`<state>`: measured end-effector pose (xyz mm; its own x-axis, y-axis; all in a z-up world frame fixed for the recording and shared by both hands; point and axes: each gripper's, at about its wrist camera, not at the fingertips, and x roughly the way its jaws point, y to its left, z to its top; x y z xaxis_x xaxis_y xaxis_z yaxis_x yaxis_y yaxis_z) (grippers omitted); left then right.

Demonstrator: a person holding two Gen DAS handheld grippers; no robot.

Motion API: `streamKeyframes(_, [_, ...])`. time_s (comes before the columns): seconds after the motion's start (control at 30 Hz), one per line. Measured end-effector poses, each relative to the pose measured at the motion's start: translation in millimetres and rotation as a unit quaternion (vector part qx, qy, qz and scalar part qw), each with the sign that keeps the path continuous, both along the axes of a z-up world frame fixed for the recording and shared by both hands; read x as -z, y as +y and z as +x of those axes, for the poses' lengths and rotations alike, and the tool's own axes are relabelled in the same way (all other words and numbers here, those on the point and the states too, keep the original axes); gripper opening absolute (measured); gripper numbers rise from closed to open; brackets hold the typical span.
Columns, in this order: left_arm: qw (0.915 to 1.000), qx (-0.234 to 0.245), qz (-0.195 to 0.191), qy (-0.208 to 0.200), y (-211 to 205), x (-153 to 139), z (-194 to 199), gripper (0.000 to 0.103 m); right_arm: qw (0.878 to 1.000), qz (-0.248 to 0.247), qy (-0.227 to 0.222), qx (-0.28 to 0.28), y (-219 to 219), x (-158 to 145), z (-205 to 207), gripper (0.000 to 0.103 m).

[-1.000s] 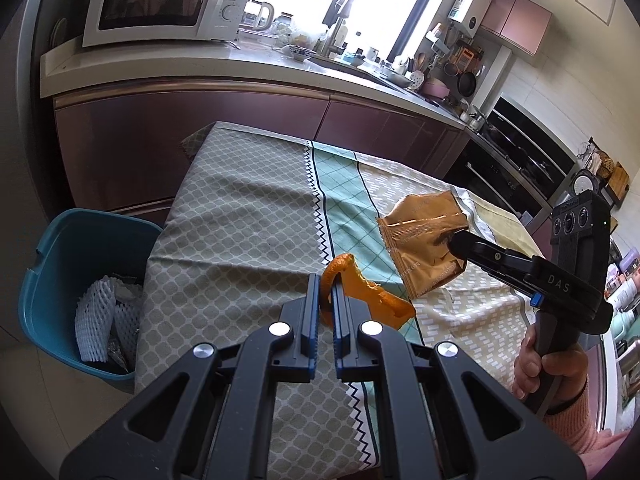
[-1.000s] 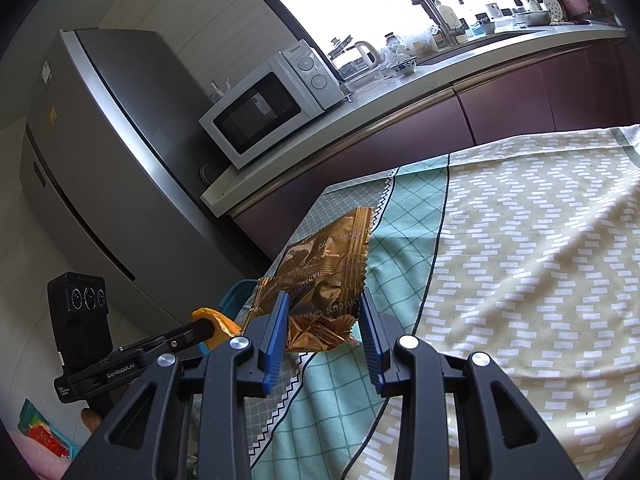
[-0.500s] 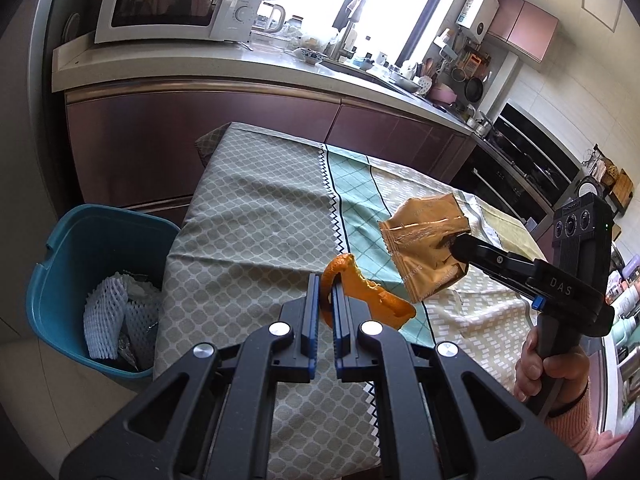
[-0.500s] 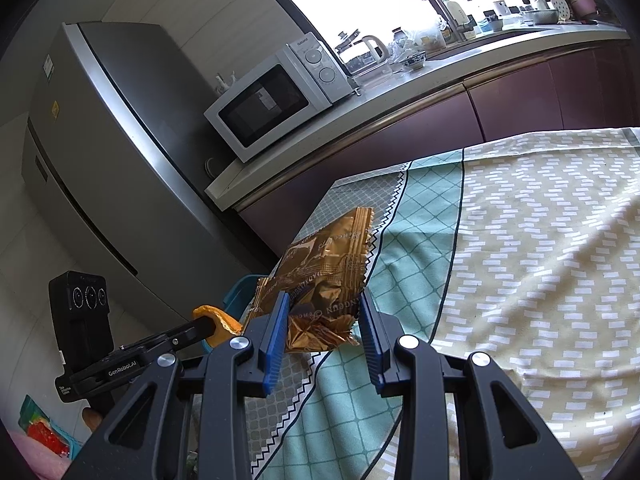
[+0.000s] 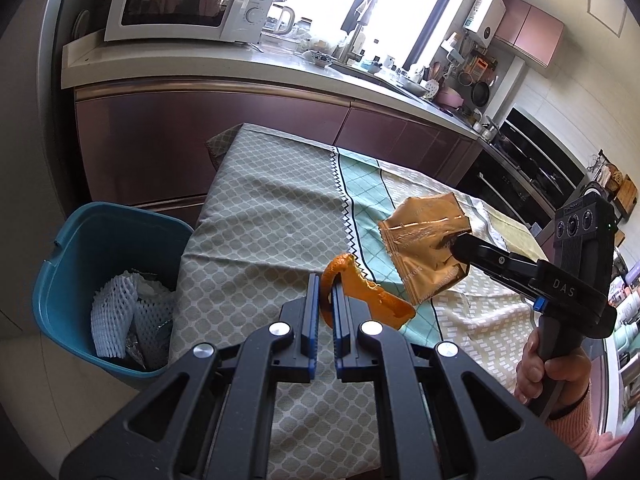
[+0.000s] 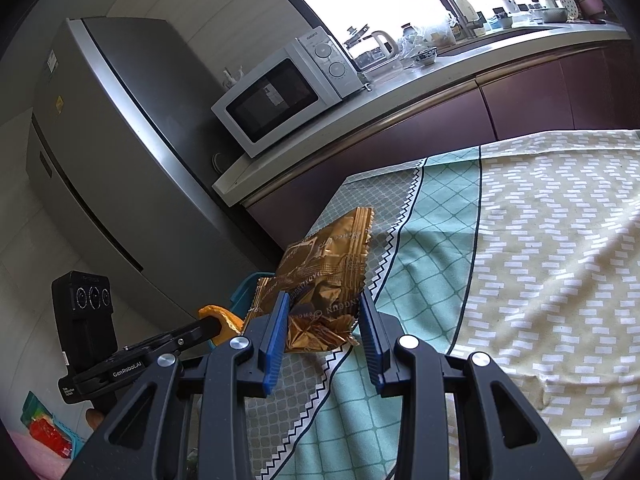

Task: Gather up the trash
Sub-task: 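Carry the orange peel with the left gripper while the right gripper carries the gold wrapper over the bin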

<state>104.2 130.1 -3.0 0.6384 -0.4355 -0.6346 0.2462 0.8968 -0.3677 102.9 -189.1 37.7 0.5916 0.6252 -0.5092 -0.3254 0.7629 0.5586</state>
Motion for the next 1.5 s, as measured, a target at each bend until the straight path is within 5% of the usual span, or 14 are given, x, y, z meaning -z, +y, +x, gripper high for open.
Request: streamKeyframes(1.5, [0.9986, -0.052, 0.001, -0.011, 39, -14, -15, 0.006, 0.999, -0.002, -0.007, -0.041, 45, -8, 14, 0.033])
